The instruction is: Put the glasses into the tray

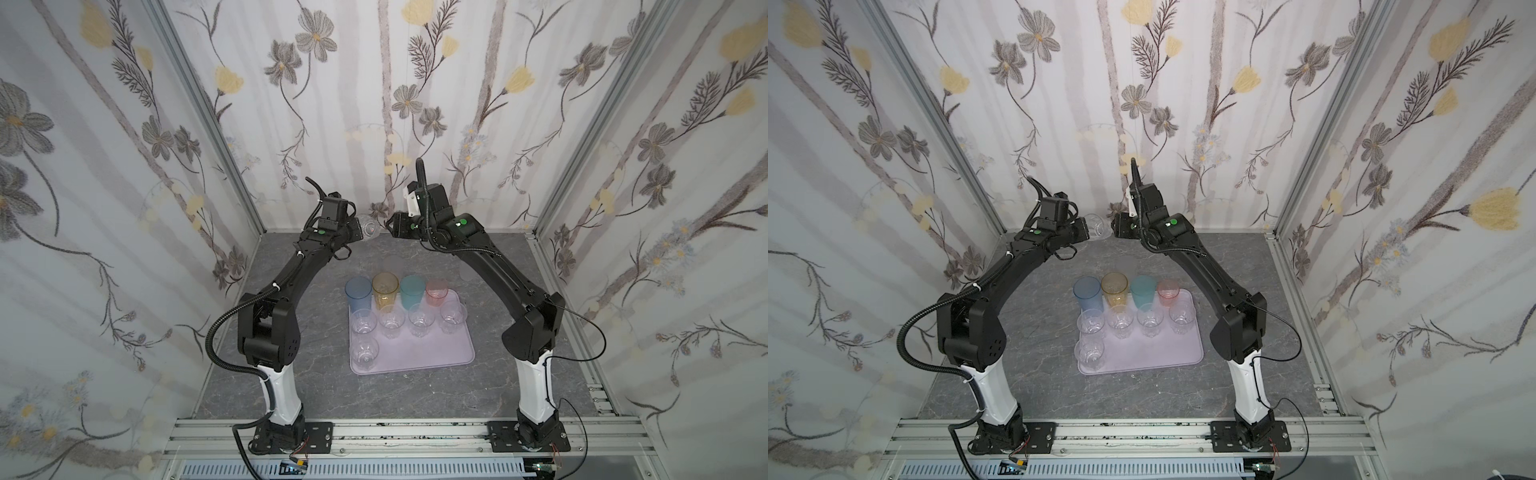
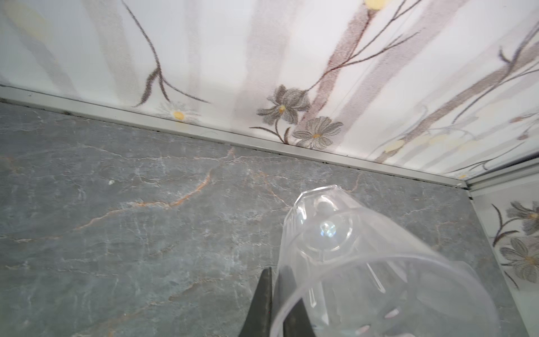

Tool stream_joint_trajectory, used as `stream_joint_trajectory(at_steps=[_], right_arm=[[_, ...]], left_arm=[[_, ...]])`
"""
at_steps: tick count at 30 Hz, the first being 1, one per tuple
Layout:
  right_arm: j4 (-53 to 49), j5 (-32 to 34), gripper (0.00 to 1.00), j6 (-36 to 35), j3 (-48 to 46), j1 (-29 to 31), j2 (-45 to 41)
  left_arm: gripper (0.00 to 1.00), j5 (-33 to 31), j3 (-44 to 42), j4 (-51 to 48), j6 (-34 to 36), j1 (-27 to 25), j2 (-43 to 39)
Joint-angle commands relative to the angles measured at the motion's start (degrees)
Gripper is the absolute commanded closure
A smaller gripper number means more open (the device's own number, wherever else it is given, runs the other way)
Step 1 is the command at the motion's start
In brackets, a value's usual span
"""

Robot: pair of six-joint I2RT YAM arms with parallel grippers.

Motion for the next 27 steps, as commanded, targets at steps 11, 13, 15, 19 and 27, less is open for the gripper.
stream_joint_trajectory(at_steps=[11,13,15,19,27], right_arm=[[-3.64,20.31,0.51,-4.37,-0.76,5.6,-2.18],[-3.55,20.07,0.52,-4.37,-0.76,6.19,-1.98],[-3.53,20.47,0.54,-4.46,-0.84,6.83,-2.03],[-3.78,21.25,0.56,-4.49,-1.88,7.81,-2.59],[-0.31,21.6,0.55,-4.37,-11.0,8.77,-10.67]], left_arm=[[0.98,-3.36,-13.49,9.33,-15.3,-8.1,-12.24],[0.98,-3.76,-14.88,9.81,-16.04,-9.21,-13.16],[0.98,-4.3,-15.92,10.07,-16.59,-10.11,-13.68],[0.97,-5.38,-17.63,10.76,-17.24,-10.96,-14.78],[0.97,-6.03,-18.78,11.22,-17.05,-10.74,-16.64]])
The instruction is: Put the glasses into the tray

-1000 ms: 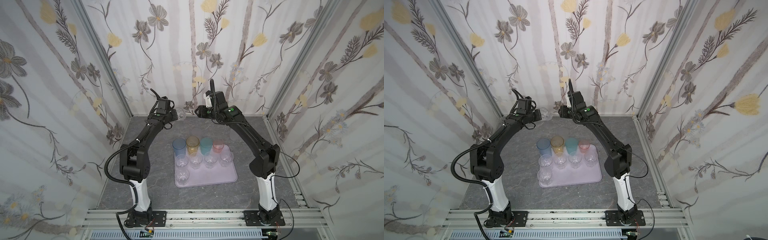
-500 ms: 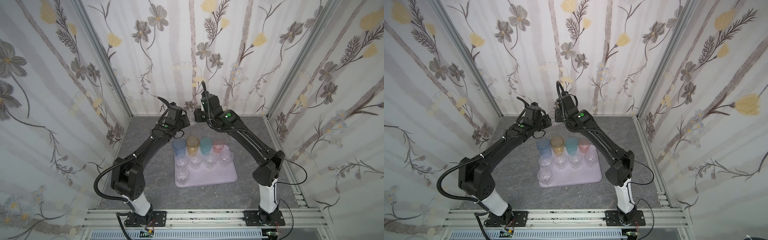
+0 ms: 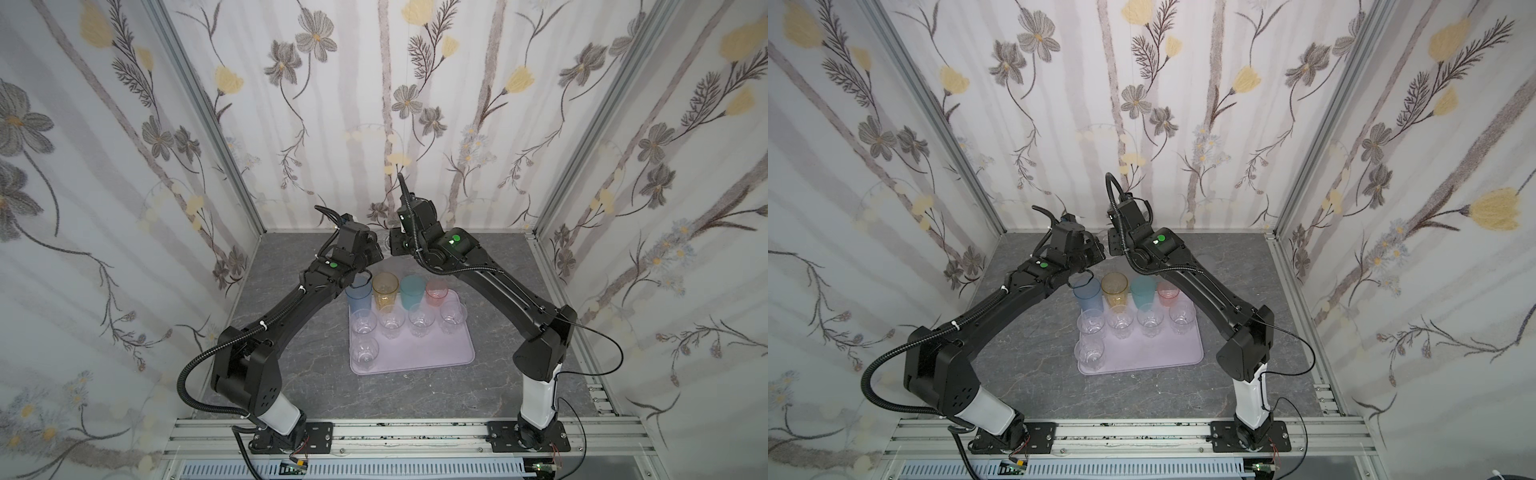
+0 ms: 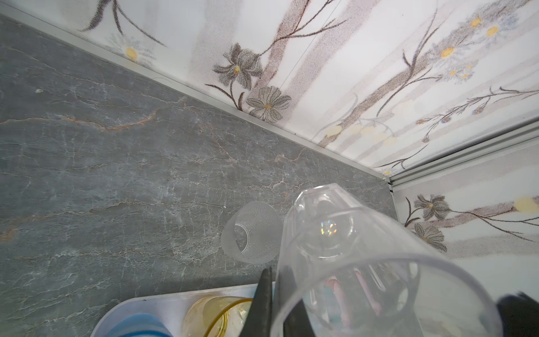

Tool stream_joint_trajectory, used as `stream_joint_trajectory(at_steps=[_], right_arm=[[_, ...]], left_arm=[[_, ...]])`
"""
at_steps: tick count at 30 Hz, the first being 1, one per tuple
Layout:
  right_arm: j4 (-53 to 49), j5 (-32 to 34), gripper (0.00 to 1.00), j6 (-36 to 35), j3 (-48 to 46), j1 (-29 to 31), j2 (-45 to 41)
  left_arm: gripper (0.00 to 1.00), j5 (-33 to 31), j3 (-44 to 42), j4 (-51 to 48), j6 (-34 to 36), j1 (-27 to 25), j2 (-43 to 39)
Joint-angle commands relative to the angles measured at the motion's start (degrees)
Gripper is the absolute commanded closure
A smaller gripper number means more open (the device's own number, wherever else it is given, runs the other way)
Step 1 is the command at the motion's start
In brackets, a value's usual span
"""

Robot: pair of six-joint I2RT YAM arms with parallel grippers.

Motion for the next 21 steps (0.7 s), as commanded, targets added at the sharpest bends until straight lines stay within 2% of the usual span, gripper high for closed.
stream_joint_trajectory(at_steps=[1,6,10,15,18,21], right_arm=[[2.76,0.06,0.55,-0.44,-3.3,0.54,-2.27],[3.5,0.82,0.54,-0.09,-5.94,0.91,-1.92],[3.64,5.63,0.55,-0.3,-5.6,0.82,0.05],[2.89,8.42,0.67,0.76,-5.19,0.03,2.32],[2.86,9.92,0.75,1.16,-5.1,-0.14,2.76],[2.89,10.2,0.82,1.66,-5.09,-0.61,2.85]], left_arm=[[0.97,-0.34,-0.19,3.88,-1.47,-0.11,-0.8],[0.97,-0.06,-0.7,4.36,-2.08,-0.83,-1.27],[0.96,-0.32,-1.23,4.8,-3.38,-1.83,-1.89],[0.93,-1.96,-2.75,6.43,-6.51,-3.07,-3.11],[0.89,-1.65,-5.5,9.34,-9.96,-3.43,-4.35],[0.88,-0.57,-7.3,11.99,-12.25,-3.7,-5.27]])
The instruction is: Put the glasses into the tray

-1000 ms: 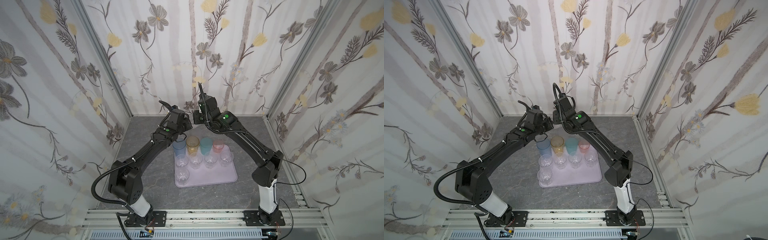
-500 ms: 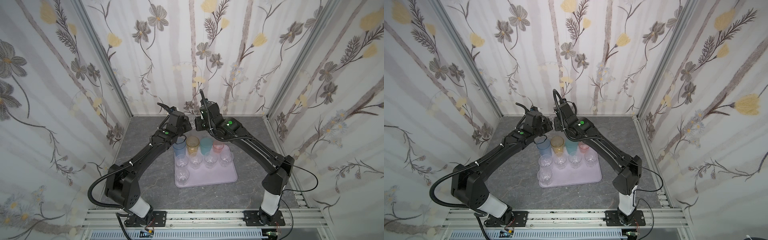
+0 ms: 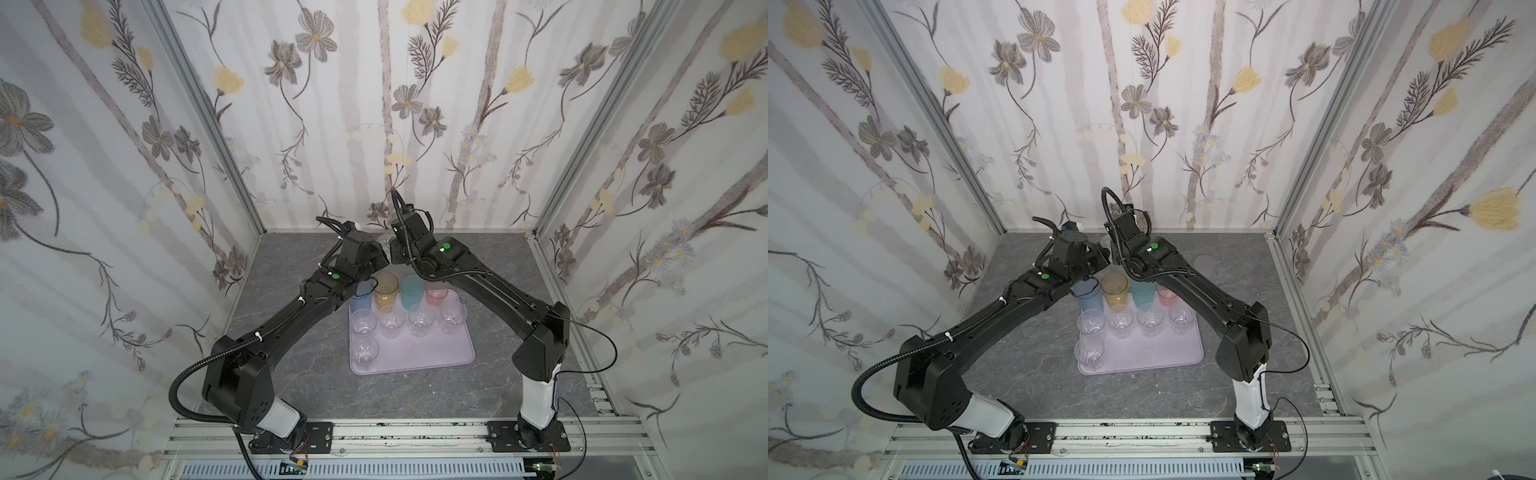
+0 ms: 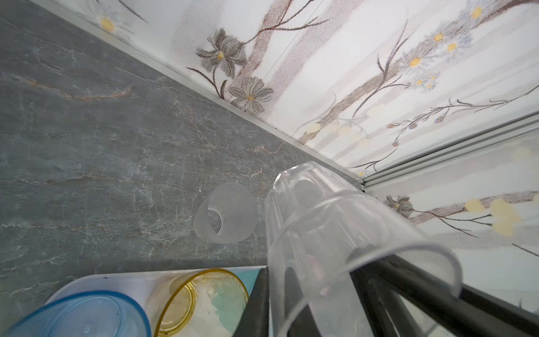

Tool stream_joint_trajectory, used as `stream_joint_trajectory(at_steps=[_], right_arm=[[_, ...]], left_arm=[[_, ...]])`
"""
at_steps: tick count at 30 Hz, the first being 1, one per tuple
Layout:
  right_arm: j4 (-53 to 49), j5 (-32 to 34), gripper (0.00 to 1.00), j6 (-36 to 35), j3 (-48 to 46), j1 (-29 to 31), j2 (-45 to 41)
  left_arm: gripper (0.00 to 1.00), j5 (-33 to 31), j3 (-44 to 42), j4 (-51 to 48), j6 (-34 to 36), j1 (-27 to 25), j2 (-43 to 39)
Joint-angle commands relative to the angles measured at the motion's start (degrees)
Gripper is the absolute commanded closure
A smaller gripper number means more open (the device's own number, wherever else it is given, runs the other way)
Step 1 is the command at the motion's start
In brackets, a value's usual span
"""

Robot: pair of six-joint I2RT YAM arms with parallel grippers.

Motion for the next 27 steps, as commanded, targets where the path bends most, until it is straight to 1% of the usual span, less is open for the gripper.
stream_joint_trajectory(at_steps=[1,5,10,12,14,17,19,22,27], right_arm=[[0.66,2.78,0.84,1.22,0.51,-0.77,0.44],[0.96,1.55,0.9,1.23,1.12,-1.42,0.45],[0.99,0.6,0.93,1.23,2.11,-2.47,0.76],[1.1,-0.15,0.94,1.21,2.13,-3.09,0.76],[0.97,-0.74,0.94,1.24,2.13,-3.93,0.72],[0.68,-1.83,0.94,0.89,2.08,-5.18,0.13],[0.43,-2.55,0.95,0.59,1.88,-5.81,-0.48],[-0.39,-4.7,0.95,-0.44,1.33,-6.6,-2.26],[-2.67,-8.87,0.95,-3.93,-2.74,-7.13,-8.07]], left_arm=[[0.88,0.87,-0.95,7.08,-4.67,0.04,-0.96],[0.8,2.77,-0.61,7.6,-4.6,-0.2,-1.05],[0.7,4.24,-1.3,8.34,-3.52,-0.58,-1.97],[0.65,4.78,-1.48,8.43,-2.92,-0.58,-2.55],[0.58,4.72,-1.99,8.37,-1.64,-0.58,-3.87],[0.48,2.97,-3.69,8.35,0.86,-0.49,-6.57],[0.43,1.25,-4.9,8.26,3.2,-0.34,-8.17],[0.39,-1.2,-7.38,8.26,7.42,0.77,-10.52],[0.31,-6.12,-11.87,8.35,15.21,2.7,-13.73]])
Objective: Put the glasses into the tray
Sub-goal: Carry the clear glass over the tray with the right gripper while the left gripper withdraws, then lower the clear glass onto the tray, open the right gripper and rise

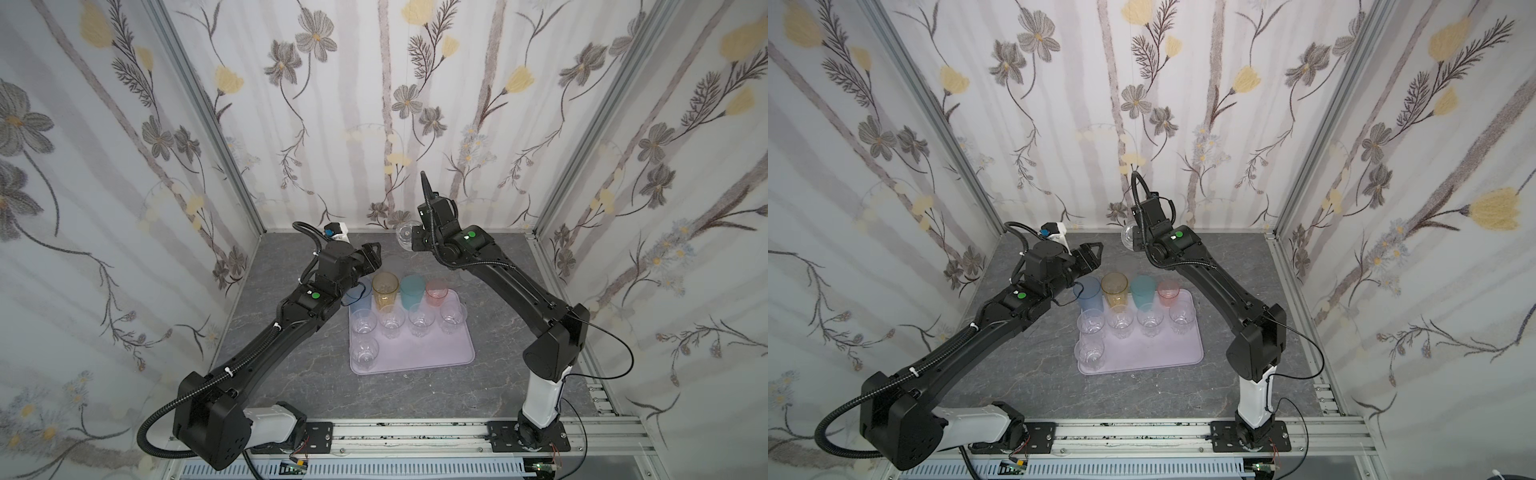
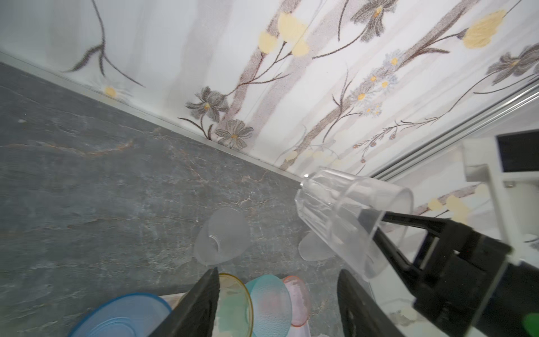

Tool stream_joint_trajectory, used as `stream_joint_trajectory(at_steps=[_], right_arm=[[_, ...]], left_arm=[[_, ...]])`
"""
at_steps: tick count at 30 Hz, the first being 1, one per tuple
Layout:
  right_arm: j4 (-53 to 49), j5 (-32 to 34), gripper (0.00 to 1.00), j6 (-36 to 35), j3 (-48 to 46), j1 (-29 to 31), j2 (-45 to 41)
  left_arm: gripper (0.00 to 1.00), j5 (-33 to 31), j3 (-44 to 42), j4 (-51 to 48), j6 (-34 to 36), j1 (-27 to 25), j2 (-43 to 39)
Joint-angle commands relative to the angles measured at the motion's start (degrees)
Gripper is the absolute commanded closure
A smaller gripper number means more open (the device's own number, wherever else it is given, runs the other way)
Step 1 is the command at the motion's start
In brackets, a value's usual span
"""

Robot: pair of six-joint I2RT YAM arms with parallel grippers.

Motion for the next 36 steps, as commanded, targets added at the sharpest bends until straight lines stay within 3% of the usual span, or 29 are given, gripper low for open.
stream_joint_trajectory(at_steps=[1,12,21,29,36], right_arm=[[-0.85,-3.6,0.95,-3.25,-2.89,-0.18,-4.14],[-13.04,-10.78,0.97,-8.15,-17.38,-1.04,-17.55],[-24.53,-14.35,0.99,-9.85,-21.52,1.38,-21.6],[-25.51,-15.52,0.99,-9.06,-24.49,7.01,-19.31],[-19.6,-12.81,0.98,-5.81,-25.49,14.95,-12.07]], left_arm=[[0.3,-5.2,-2.43,1.24,7.32,1.28,-2.0],[0.26,-6.72,-7.65,1.25,13.75,5.89,-6.18],[0.25,-7.14,-9.74,1.42,14.69,7.28,-6.5],[0.25,-7.6,-11.02,1.64,14.43,7.55,-7.03],[0.24,-7.58,-11.62,1.86,14.47,7.8,-7.07]])
